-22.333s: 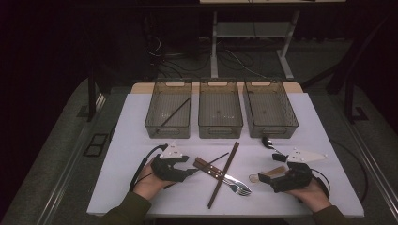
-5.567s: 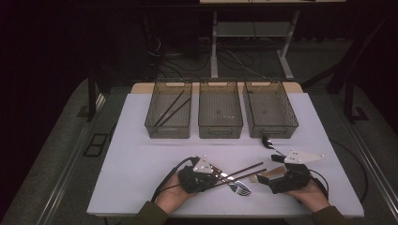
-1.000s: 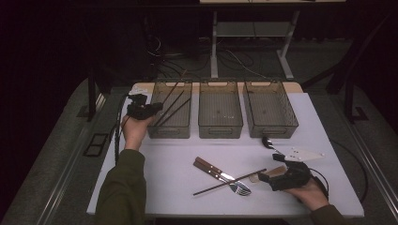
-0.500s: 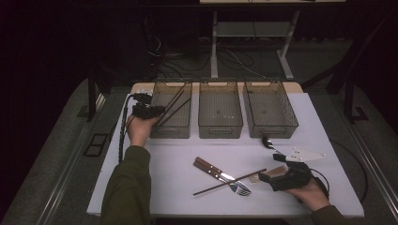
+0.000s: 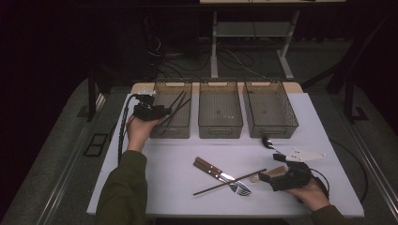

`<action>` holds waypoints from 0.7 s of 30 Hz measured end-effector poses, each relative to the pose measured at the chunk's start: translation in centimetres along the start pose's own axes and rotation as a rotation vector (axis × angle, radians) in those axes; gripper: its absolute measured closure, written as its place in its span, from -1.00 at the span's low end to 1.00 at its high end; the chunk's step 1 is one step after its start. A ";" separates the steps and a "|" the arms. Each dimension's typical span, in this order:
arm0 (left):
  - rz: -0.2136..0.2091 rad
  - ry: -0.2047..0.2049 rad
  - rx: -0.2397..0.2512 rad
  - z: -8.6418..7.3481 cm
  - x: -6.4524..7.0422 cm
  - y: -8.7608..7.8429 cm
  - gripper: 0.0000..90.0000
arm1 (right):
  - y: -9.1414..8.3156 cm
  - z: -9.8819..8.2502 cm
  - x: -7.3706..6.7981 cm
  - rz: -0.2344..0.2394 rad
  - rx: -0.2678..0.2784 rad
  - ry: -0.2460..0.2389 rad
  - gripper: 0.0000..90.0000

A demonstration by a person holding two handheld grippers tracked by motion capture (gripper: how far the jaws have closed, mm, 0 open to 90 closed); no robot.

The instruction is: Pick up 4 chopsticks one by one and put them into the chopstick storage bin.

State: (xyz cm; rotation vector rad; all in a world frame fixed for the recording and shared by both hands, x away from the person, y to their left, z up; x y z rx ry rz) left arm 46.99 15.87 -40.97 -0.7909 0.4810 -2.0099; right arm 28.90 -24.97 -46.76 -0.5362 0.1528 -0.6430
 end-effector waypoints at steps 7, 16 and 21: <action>-0.078 0.074 0.000 -1.1 2.3 -1.3 0.09 | -0.1 0.0 -0.1 -0.002 0.001 0.001 -0.99; -0.168 0.155 0.013 -3.5 5.1 -2.8 -0.09 | -0.1 0.0 -0.1 -0.002 0.000 0.000 -0.99; -0.178 0.194 -0.010 -5.5 5.7 -3.0 -0.22 | -0.1 0.1 -0.1 -0.002 0.005 -0.003 -0.99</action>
Point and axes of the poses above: each handheld gripper's, and its own axes: y roughly forward along the jaws, z roughly out of its top, x roughly to its right, the point moved 5 cm from there along y, roughly forward along the jaws, and after that the axes turned 14 degrees about -y, right-handed, at the moved point
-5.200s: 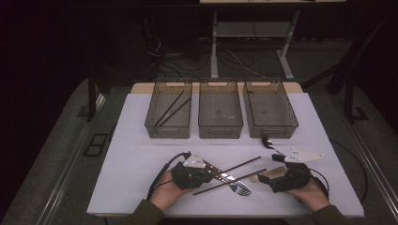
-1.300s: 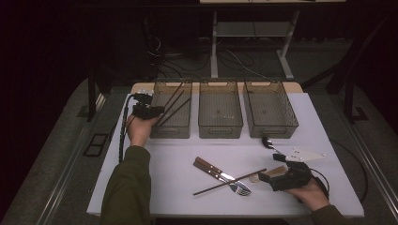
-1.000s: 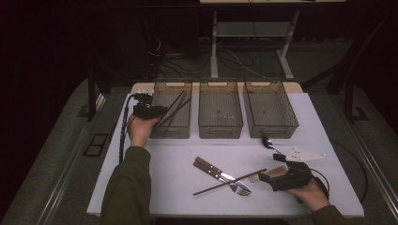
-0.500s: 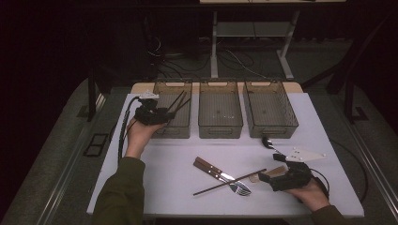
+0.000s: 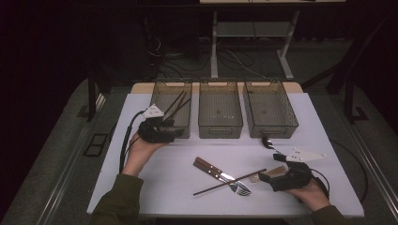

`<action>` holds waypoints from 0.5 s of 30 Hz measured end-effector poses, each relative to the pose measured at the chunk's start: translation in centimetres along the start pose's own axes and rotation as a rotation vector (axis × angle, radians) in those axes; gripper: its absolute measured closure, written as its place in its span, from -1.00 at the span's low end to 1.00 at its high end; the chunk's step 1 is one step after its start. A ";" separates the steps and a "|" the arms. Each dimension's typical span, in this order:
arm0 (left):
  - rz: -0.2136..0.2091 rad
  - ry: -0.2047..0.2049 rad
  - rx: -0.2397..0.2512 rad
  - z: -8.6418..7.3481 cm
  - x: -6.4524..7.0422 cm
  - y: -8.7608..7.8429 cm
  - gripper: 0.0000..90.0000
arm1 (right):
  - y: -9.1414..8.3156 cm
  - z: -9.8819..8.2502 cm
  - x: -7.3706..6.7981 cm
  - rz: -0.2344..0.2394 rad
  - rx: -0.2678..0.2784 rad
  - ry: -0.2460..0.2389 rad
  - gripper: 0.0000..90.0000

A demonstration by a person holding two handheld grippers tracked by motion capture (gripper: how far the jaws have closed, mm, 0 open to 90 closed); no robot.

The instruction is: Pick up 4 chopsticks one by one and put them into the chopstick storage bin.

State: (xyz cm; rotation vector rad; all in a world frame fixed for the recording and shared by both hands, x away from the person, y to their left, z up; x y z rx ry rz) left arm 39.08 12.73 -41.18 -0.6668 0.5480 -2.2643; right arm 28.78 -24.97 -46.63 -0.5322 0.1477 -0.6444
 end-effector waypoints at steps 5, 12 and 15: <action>-0.014 0.017 -0.011 -1.0 0.8 -0.2 -0.32 | -0.1 0.0 0.0 0.002 0.003 -0.003 -0.99; -0.034 0.059 -0.023 -2.4 2.2 -0.4 -0.46 | -0.2 0.1 -0.3 0.003 0.003 -0.010 -0.99; -0.052 0.081 -0.041 -3.1 2.9 -0.4 -0.46 | -0.2 0.1 -0.3 0.003 0.002 -0.013 -0.99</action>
Point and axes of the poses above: each handheld gripper's, and its own axes: y roughly forward along the jaws, z roughly out of its top, x roughly to its right, the point moved 5 cm from there along y, roughly forward along the jaws, and after that the axes turned 14 degrees about -y, right-handed, at the moved point
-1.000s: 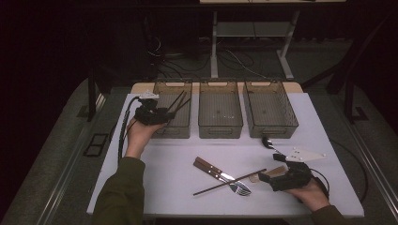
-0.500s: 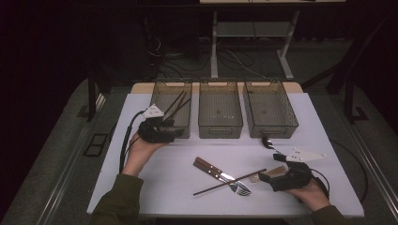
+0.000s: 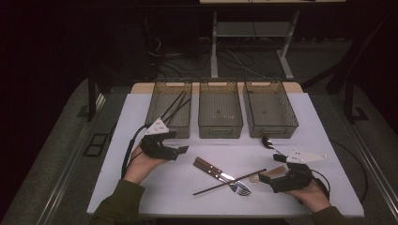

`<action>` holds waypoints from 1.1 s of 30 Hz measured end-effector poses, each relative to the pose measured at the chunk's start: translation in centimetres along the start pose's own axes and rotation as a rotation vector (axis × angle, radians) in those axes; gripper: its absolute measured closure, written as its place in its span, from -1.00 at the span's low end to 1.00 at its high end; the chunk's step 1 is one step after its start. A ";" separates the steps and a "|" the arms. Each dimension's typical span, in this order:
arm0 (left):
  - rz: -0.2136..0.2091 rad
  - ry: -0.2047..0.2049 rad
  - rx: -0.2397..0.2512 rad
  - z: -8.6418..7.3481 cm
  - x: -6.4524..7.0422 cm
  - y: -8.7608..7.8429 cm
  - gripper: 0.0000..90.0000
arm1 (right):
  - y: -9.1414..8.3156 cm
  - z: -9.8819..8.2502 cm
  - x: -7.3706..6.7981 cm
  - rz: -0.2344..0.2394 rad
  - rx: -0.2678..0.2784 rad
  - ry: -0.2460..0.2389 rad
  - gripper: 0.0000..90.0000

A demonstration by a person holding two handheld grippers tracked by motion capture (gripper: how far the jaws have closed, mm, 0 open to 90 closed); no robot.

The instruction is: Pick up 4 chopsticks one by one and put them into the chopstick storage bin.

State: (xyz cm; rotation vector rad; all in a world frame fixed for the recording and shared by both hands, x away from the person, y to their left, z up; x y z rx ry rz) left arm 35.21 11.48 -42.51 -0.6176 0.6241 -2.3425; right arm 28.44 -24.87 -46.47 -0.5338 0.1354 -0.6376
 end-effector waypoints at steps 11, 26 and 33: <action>-0.063 0.055 -0.050 -2.4 2.9 0.6 -0.46 | 0.0 0.0 -0.1 -0.002 -0.002 -0.002 -0.99; -0.165 0.113 -0.124 -4.4 7.7 3.0 -0.30 | 0.1 -0.1 0.0 -0.004 -0.007 -0.004 -0.99; -0.219 0.091 -0.160 -4.9 9.1 4.1 -0.09 | 0.1 -0.2 0.0 -0.005 -0.010 0.002 -0.99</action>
Point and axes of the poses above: each handheld gripper's, and its own axes: y roughly forward along the jaws, z roughly out of its top, x roughly to its right, the point moved 5 cm from there along y, roughly forward along the jaws, and after that the axes turned 14 degrees about -y, right-handed, at the moved point
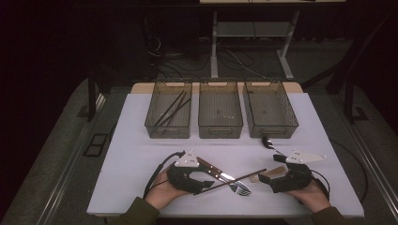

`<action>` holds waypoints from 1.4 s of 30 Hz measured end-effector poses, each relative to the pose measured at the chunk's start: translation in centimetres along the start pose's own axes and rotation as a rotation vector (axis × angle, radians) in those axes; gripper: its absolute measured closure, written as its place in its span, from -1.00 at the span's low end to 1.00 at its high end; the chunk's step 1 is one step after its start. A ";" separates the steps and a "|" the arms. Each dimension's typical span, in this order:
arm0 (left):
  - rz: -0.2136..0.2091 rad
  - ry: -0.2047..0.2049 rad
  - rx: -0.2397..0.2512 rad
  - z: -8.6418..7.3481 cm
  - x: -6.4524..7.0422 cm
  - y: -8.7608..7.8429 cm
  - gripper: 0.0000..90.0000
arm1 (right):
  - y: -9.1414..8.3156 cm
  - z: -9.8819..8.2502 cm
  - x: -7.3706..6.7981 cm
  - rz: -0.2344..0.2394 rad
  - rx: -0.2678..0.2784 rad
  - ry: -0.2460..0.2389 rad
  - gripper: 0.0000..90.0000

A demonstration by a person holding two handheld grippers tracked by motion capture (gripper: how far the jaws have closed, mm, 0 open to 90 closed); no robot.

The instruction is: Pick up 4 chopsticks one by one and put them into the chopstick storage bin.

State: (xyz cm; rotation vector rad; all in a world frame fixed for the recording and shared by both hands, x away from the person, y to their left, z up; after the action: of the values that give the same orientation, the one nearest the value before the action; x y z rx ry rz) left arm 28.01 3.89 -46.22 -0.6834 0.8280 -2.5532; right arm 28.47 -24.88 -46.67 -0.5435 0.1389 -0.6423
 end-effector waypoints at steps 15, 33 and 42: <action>-0.040 0.001 -0.066 -0.5 0.9 1.8 0.45 | 0.0 0.0 0.0 -0.001 -0.002 -0.003 -0.99; -0.037 0.039 -0.131 -0.9 0.9 2.9 0.76 | 0.0 0.0 0.0 -0.001 -0.002 -0.003 -0.99; -0.014 0.046 -0.138 -0.9 1.0 3.0 0.88 | 0.1 -0.1 0.0 -0.002 -0.003 -0.004 -0.99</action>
State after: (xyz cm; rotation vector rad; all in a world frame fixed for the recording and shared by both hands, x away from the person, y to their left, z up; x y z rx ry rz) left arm 27.30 1.50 -48.41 -0.6754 1.0265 -2.5506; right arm 28.48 -24.86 -46.74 -0.5480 0.1356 -0.6427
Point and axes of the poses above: each handheld gripper's, and its own axes: y roughly forward along the jaws, z roughly out of its top, x roughly to its right, the point moved 5 cm from there along y, roughly forward along the jaws, and after that the axes turned 14 degrees about -y, right-handed, at the moved point
